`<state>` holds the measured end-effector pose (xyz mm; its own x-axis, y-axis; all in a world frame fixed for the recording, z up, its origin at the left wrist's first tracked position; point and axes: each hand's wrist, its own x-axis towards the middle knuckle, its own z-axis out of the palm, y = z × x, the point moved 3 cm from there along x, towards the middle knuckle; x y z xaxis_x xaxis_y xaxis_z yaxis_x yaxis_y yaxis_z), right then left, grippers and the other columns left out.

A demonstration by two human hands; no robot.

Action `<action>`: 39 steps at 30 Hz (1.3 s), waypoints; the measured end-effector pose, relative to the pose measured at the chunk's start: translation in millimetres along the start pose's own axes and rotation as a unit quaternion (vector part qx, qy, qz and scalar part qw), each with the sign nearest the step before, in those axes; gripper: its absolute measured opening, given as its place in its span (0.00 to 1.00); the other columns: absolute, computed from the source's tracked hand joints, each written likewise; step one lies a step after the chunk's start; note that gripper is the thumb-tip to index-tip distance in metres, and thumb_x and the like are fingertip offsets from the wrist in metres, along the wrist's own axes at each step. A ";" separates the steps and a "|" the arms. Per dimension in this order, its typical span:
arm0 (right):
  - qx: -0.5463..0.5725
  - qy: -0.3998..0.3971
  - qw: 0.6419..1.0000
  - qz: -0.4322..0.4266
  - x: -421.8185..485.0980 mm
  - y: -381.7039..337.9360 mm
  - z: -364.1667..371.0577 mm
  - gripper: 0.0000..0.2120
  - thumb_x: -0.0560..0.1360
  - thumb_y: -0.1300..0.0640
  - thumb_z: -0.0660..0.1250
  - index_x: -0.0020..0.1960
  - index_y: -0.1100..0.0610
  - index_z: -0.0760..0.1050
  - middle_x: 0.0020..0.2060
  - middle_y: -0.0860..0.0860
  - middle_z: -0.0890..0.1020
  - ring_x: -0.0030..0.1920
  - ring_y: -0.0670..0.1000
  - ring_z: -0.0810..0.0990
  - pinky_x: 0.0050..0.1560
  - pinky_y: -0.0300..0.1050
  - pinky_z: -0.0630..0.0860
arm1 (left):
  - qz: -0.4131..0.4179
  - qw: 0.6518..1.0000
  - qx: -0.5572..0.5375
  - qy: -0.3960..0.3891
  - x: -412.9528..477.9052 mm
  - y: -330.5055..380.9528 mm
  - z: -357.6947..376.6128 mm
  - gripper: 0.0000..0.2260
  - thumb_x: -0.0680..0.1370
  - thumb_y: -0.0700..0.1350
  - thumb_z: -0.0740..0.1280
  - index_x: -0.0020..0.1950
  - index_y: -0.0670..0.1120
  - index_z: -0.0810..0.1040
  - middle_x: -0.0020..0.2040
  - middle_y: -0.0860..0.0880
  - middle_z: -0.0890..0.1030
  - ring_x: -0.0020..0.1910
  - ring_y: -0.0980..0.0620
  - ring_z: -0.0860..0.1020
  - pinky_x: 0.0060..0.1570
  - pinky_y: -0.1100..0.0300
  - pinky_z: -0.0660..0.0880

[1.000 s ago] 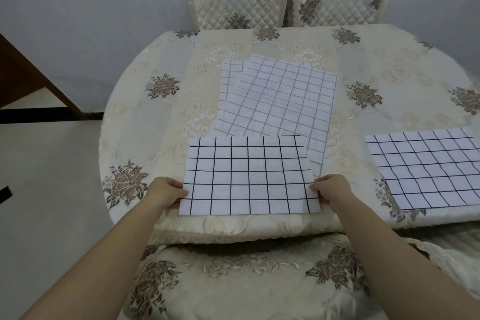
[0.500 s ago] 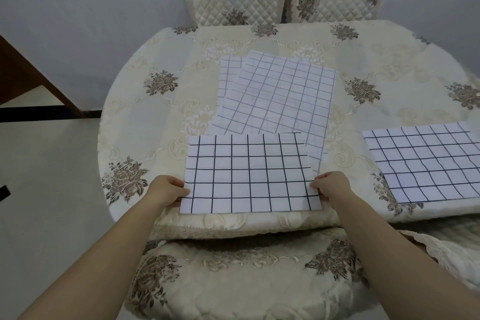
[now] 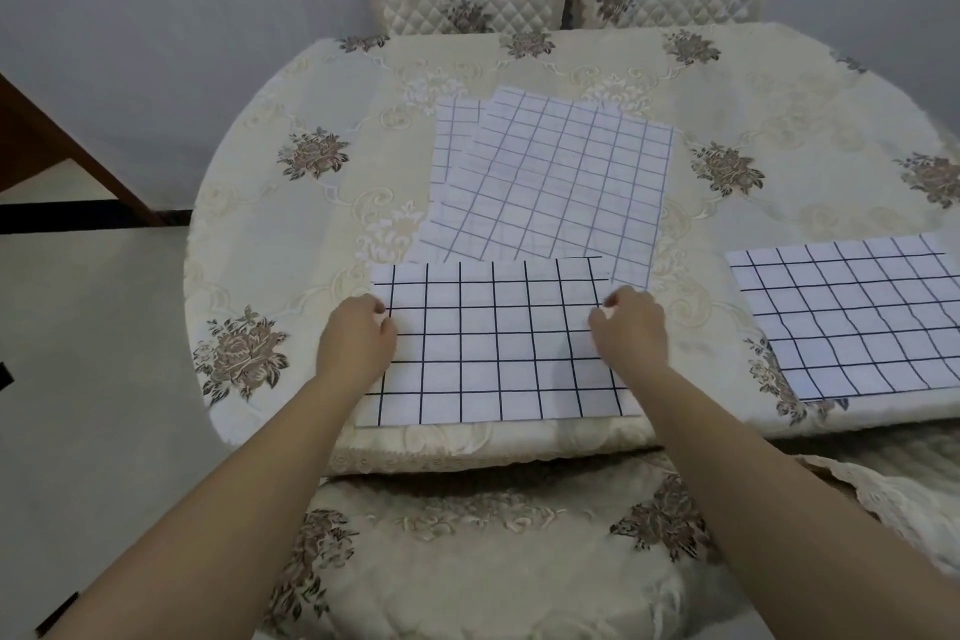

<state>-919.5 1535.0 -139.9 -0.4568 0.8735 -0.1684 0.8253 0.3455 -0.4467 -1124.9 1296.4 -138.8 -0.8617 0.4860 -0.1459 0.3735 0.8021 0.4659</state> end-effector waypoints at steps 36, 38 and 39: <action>-0.190 -0.050 0.974 -0.116 -26.5 0.7 63.5 0.31 0.80 0.42 0.36 0.76 0.58 0.35 0.78 0.53 0.39 0.77 0.52 0.37 0.76 0.58 0.36 | 0.081 0.983 0.164 0.022 -19.5 13.1 68.9 0.27 0.80 0.54 0.43 0.79 0.46 0.51 0.79 0.45 0.53 0.78 0.46 0.49 0.74 0.46 0.39; -0.174 -0.058 0.970 -0.158 -46.5 -22.3 78.8 0.31 0.78 0.43 0.32 0.76 0.57 0.35 0.77 0.53 0.39 0.78 0.52 0.39 0.75 0.58 0.36 | 0.105 0.983 0.148 0.017 -36.1 32.0 78.7 0.27 0.79 0.53 0.42 0.78 0.47 0.54 0.79 0.44 0.54 0.78 0.46 0.51 0.74 0.46 0.39; -0.162 -0.069 0.970 -0.166 -56.6 -29.9 87.5 0.32 0.76 0.43 0.30 0.76 0.57 0.35 0.78 0.53 0.39 0.78 0.51 0.39 0.75 0.58 0.36 | 0.113 0.983 0.144 0.006 -44.5 40.0 85.5 0.28 0.79 0.53 0.40 0.78 0.47 0.55 0.79 0.45 0.54 0.78 0.46 0.51 0.74 0.46 0.40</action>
<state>-947.4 1445.2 -193.9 -0.7370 0.6492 -0.1881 0.6759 0.7094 -0.1995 -1042.3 1336.5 -188.3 -0.7489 0.6603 -0.0560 0.6361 0.7401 0.2183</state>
